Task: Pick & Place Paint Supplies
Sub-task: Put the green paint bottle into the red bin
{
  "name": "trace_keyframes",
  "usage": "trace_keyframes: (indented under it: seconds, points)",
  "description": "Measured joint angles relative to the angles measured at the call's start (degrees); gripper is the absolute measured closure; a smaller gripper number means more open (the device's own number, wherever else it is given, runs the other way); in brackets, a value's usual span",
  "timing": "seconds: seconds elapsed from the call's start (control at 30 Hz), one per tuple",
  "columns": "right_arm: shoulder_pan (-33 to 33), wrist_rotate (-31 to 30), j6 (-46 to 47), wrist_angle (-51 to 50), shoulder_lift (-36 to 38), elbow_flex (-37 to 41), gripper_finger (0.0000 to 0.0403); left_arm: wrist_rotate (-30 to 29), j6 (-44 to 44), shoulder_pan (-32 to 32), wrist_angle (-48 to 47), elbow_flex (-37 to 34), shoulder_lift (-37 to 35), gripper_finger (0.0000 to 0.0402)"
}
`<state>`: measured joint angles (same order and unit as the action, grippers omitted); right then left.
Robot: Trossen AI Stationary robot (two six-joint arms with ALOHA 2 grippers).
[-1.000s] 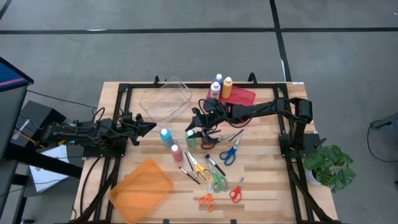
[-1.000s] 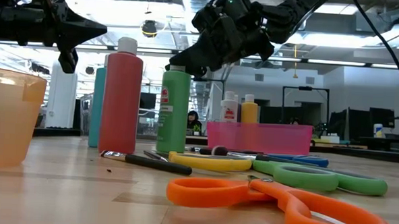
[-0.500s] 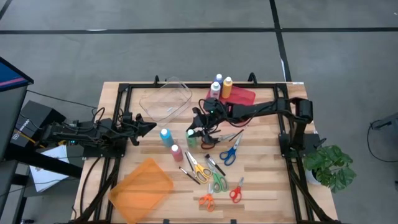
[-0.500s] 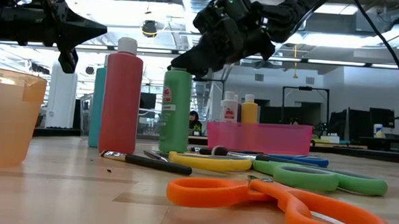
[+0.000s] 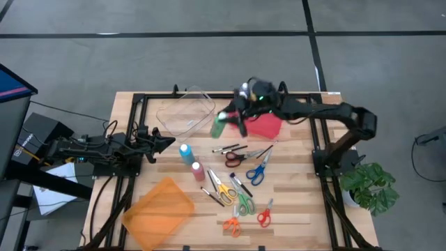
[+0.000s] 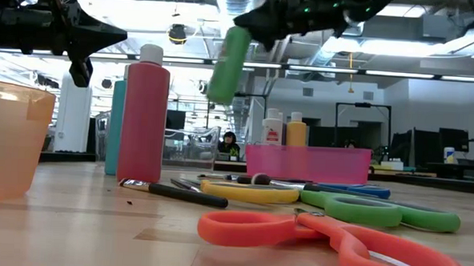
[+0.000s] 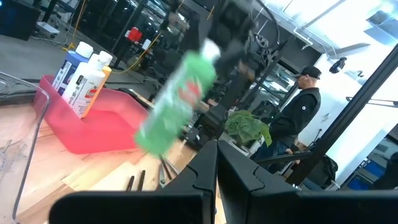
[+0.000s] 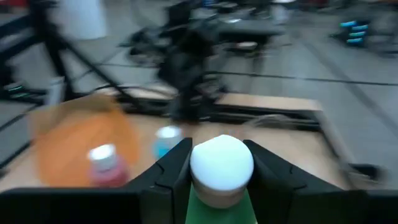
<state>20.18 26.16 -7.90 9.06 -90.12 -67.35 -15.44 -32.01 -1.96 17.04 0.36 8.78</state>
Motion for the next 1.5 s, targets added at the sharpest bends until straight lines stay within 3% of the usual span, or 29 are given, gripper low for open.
trace_keyframes:
  seconds: [0.33,0.6,0.9,1.17,1.5]
  points:
    - [5.29,-18.67,0.02,-13.31,8.61,-0.04,0.0279,0.02,0.02,0.01,-0.02,0.00,0.01,0.0396]
    - [5.38,-26.51,1.11,-13.06,8.33,3.38,0.0281,0.00,0.07,0.00,-0.02,0.00,0.00,0.0396]
    - [6.69,-27.48,2.40,-6.12,8.31,10.84,0.0279,-2.25,0.14,0.01,-0.04,0.00,0.02,0.0396]
    - [6.45,-27.48,2.10,-4.17,8.23,11.43,0.0277,-4.72,0.20,0.02,-0.03,0.00,0.00,0.0396]
    - [5.62,-26.39,2.97,-0.87,0.76,11.45,0.0275,-4.72,0.19,0.01,-0.04,0.00,0.02,0.0396]
